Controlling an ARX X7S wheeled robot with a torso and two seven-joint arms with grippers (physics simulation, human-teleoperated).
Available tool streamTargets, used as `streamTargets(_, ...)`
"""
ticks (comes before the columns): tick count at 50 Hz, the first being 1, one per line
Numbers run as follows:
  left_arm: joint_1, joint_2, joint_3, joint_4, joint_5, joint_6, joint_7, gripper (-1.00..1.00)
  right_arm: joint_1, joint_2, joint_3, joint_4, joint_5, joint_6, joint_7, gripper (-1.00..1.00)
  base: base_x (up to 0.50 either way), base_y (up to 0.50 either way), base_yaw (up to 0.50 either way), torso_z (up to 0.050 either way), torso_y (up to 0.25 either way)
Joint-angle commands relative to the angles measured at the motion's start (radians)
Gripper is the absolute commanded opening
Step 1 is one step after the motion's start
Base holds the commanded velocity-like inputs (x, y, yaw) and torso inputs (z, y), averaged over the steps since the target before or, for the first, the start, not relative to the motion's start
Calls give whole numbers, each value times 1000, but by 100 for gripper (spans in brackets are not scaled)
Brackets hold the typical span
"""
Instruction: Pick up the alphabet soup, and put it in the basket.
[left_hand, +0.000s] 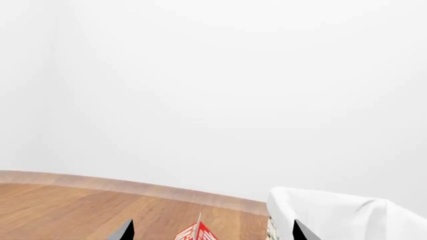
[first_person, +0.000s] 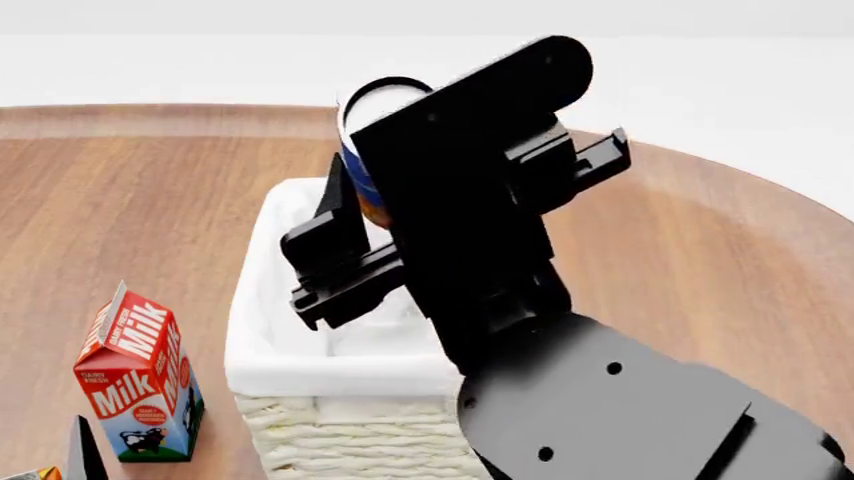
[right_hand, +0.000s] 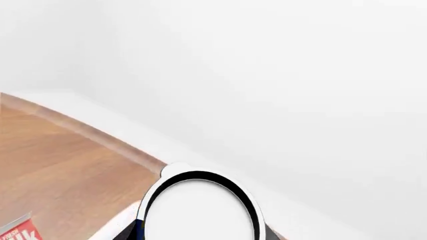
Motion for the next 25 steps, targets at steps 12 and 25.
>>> streamTargets(12, -2, -3, 5, -2, -2, 0, -2, 100, 182, -120, -77, 343, -68, 55, -72, -100, 0, 0, 0, 0, 1)
streamTargets(25, -2, -5, 5, 3, -4, 1, -6, 100, 240, -162, -58, 496, -50, 74, -102, -100, 0, 0, 0, 0, 1)
